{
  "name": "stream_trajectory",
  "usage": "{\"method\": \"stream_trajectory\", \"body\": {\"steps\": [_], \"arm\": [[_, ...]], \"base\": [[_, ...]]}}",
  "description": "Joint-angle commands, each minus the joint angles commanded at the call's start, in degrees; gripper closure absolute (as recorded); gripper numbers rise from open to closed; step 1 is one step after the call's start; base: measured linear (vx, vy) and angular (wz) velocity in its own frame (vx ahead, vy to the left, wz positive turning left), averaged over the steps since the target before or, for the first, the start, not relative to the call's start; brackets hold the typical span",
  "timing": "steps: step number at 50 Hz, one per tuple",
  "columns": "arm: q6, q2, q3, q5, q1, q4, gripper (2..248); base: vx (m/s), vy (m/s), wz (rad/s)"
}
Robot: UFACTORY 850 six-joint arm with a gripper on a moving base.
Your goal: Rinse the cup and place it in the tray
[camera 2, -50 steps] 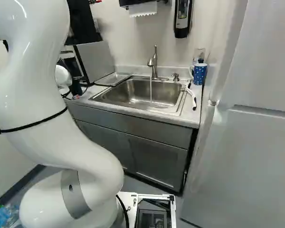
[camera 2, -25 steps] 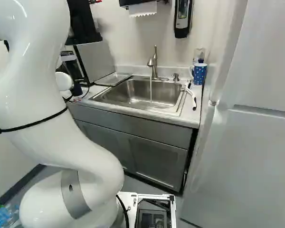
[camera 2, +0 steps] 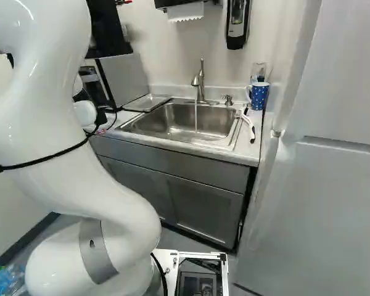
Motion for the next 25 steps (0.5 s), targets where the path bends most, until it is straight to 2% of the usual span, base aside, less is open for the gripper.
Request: {"method": "stream_trajectory", "body": {"steps": [25], "arm": [[0.0,-1.3,1.8,7.8,0.2,0.0,3]], "base": [[0.000,0.000,0.000]]}}
